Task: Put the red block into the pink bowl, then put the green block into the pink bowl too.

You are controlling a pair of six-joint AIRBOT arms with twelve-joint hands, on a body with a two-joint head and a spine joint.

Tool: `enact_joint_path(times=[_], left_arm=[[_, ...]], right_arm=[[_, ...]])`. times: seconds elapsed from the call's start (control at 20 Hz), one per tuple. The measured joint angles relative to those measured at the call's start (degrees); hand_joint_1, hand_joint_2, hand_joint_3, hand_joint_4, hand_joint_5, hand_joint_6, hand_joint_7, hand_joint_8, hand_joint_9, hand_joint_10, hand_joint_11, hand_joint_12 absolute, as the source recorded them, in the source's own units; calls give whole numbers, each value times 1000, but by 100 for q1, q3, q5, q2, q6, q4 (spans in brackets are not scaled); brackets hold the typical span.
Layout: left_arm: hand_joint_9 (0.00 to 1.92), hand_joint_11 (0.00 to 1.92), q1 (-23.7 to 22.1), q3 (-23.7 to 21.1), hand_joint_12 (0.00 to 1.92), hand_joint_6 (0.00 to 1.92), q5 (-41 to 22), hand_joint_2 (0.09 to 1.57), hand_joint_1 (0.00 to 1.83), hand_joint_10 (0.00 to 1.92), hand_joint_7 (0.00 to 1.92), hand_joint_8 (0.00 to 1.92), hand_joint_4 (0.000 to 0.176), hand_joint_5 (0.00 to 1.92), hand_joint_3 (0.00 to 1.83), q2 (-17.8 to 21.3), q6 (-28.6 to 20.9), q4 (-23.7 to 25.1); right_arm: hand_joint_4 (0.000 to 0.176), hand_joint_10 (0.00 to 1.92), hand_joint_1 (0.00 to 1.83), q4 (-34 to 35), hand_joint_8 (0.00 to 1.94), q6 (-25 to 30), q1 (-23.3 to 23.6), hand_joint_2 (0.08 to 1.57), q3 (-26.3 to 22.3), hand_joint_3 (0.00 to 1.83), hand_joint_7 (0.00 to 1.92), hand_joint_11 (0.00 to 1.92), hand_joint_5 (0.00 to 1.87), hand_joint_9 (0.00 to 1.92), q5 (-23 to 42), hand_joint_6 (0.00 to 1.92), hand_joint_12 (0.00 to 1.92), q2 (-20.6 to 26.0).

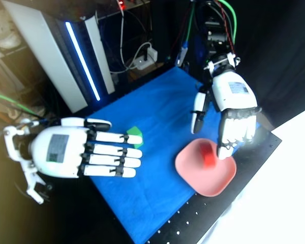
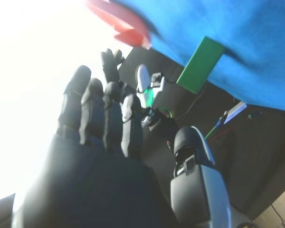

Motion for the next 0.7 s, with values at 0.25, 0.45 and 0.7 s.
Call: enact_joint_path(times=[0.25, 0.45, 0.7], left_arm=[[487, 7, 369, -1283, 1138, 0, -763, 955, 676, 29, 486, 0, 126, 380, 0, 1108, 452, 125], [315, 0, 1292, -2354, 1013, 2, -1333, 945, 819, 0, 324, 2, 86, 331, 0, 2133, 468, 146], [137, 0, 2149, -3139, 467, 1, -2079, 915, 786, 4, 157, 4, 82, 250, 0, 2946, 160, 223]], right_arm=[[111, 1, 287, -57, 1, 181, 0, 1262, 2, 0, 267, 0, 357, 185, -7, 1, 551, 2], [78, 6, 535, -129, 2, 210, 2, 1134, 2, 0, 341, 0, 428, 262, 0, 2, 890, 4], [80, 6, 708, -555, 4, 302, 234, 1033, 42, 0, 354, 0, 419, 271, -44, 0, 770, 4]])
